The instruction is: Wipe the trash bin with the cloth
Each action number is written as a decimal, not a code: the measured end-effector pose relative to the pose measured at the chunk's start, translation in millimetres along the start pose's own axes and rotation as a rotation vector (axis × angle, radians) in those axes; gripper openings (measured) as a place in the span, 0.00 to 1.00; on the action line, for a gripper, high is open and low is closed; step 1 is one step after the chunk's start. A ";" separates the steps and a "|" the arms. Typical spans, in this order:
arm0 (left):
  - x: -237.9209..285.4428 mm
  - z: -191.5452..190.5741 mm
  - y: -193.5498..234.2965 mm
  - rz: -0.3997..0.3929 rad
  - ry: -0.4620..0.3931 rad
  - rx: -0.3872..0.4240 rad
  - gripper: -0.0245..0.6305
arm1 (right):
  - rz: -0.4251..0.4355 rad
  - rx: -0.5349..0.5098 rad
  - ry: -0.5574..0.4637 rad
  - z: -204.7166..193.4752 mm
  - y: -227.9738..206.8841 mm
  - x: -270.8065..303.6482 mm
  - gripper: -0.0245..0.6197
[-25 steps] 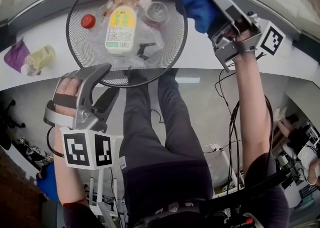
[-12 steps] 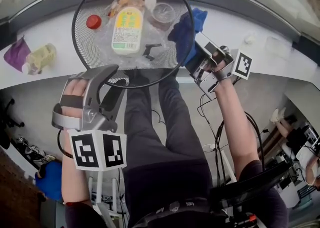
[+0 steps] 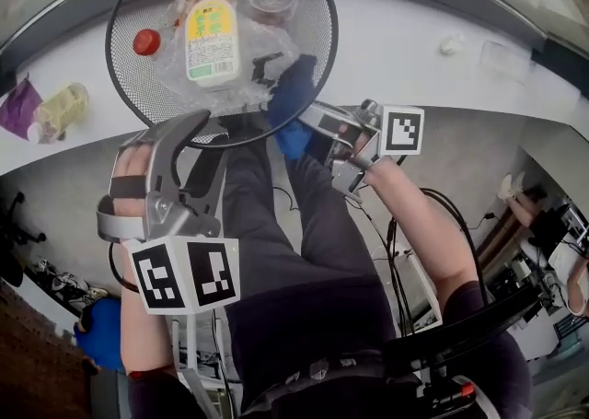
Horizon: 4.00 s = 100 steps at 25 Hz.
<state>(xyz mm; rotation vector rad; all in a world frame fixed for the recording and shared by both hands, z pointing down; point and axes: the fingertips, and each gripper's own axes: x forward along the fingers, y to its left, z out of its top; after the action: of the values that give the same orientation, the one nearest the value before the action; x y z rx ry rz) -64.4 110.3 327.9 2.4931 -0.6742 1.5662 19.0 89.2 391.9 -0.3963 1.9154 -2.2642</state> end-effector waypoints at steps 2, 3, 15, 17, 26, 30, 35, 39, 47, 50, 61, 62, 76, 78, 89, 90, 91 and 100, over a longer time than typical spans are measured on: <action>1.2 8.2 -3.8 -0.007 -0.030 -0.002 0.26 | -0.003 0.008 0.024 -18.3 -5.9 2.7 0.18; 2.2 12.1 -3.1 -0.008 -0.049 -0.008 0.25 | -0.002 0.011 0.012 -15.6 -8.7 1.9 0.18; 0.9 -5.8 -9.5 -0.039 0.021 0.315 0.34 | 0.078 -0.297 -0.211 159.4 102.5 -37.9 0.18; 1.3 -3.1 -1.5 -0.014 0.016 0.303 0.30 | 0.097 -0.312 -0.230 174.9 110.8 -22.8 0.18; 6.3 8.8 -10.5 0.001 0.023 0.113 0.20 | 0.089 -0.031 -0.332 119.5 46.1 -17.0 0.18; 10.9 9.1 -12.6 0.045 0.051 0.009 0.20 | 0.100 0.067 -0.313 80.6 23.7 -18.7 0.18; 17.4 22.7 -12.0 0.058 0.070 -0.073 0.17 | 0.089 0.186 -0.232 34.6 11.1 -13.3 0.18; 18.3 24.2 -9.8 0.079 0.080 -0.110 0.18 | 0.088 0.184 -0.093 -1.4 8.5 -1.6 0.18; -7.4 22.0 -7.9 -0.061 -0.025 0.055 0.39 | 0.230 -0.021 -0.325 109.9 64.8 -50.7 0.18; 2.1 -7.9 3.2 -0.035 0.100 0.258 0.39 | 0.315 -0.112 -0.389 165.3 113.8 -55.7 0.18; 6.9 -3.5 -3.6 -0.044 0.095 0.144 0.22 | 0.044 -0.303 -0.159 125.1 67.3 1.5 0.18; 7.5 -2.6 -6.5 -0.042 0.101 0.119 0.22 | 0.052 -0.278 -0.178 117.5 62.3 -3.0 0.18; 26.5 40.1 -17.1 0.005 0.064 -0.192 0.14 | -0.036 -0.195 0.078 -18.9 14.7 8.2 0.18; 10.5 42.1 -17.1 -0.021 0.016 -0.168 0.32 | -0.024 -0.192 0.000 7.1 21.4 -4.0 0.18; 5.1 -42.0 12.4 -0.023 0.140 0.228 0.33 | -0.022 -0.523 -0.095 149.4 94.8 9.2 0.18; 6.7 -40.0 12.3 -0.018 0.134 0.210 0.28 | -0.051 -0.509 -0.050 138.6 83.5 16.2 0.18; 7.4 -38.6 11.4 -0.022 0.133 0.191 0.27 | -0.070 -0.476 -0.035 128.8 72.8 18.0 0.18; 8.7 -24.5 7.9 -0.027 0.127 0.010 0.30 | -0.006 -0.203 -0.134 64.8 34.1 -4.3 0.18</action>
<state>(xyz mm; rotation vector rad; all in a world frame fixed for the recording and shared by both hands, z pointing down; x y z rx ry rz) -84.9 108.7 345.7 2.3741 -0.6135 1.7053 40.3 23.4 367.6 -0.5644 2.0814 -1.9967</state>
